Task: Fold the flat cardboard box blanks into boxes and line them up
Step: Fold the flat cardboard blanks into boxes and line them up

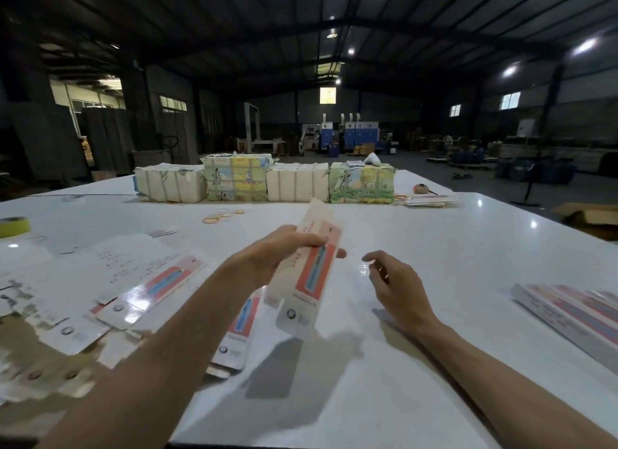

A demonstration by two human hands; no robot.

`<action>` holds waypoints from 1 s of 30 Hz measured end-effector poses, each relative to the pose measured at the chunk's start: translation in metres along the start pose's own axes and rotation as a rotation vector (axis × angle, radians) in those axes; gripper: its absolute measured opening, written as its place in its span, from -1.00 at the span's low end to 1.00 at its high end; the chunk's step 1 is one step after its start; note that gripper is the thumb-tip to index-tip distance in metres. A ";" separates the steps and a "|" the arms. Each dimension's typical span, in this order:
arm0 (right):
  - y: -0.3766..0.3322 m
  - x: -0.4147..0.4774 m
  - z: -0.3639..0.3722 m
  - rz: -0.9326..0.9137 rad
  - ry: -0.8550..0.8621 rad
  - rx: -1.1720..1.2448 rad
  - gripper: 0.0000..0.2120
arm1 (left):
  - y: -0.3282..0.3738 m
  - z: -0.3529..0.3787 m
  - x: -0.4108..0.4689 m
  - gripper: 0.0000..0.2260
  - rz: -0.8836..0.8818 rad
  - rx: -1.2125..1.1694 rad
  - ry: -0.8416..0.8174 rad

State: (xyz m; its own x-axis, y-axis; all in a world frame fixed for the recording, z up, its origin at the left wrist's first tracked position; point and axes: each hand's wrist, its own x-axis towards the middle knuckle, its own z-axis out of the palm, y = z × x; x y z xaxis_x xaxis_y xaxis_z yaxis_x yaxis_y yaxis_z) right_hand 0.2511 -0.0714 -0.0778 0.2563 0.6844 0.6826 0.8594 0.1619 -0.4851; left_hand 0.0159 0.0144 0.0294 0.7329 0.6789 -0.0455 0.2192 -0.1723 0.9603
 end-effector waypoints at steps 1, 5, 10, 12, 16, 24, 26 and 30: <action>-0.001 0.001 -0.002 -0.014 0.053 0.037 -0.78 | -0.009 0.017 0.011 -0.68 0.004 -0.078 -0.018; -0.002 0.006 -0.010 -0.069 0.214 0.131 -0.71 | -0.047 0.070 0.036 -0.57 -0.021 -0.383 -0.092; -0.003 0.010 -0.012 -0.119 0.100 0.023 -0.65 | -0.071 0.088 0.038 -0.36 0.034 -0.533 -0.082; -0.006 0.008 -0.013 -0.148 0.008 -0.035 -0.59 | -0.074 0.088 0.034 -0.31 0.049 -0.556 -0.096; -0.016 0.007 -0.017 -0.163 -0.027 -0.045 -0.56 | -0.069 0.087 0.029 -0.31 0.098 -0.568 -0.109; -0.026 0.010 -0.018 -0.143 -0.052 0.100 -0.76 | -0.066 0.085 0.025 -0.37 0.096 -0.492 -0.049; -0.028 0.014 -0.021 -0.062 -0.053 0.193 -0.85 | -0.067 0.086 0.024 -0.36 0.084 -0.485 -0.067; -0.031 0.019 -0.028 0.089 -0.070 0.372 -0.94 | -0.063 0.085 0.027 -0.30 0.061 -0.444 -0.133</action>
State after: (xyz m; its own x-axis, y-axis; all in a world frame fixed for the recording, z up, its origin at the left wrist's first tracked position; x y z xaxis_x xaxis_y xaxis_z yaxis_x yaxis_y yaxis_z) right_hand 0.2416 -0.0833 -0.0343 0.2811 0.7520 0.5962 0.6125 0.3377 -0.7147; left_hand 0.0761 -0.0172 -0.0556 0.8182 0.5749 0.0078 -0.1024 0.1323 0.9859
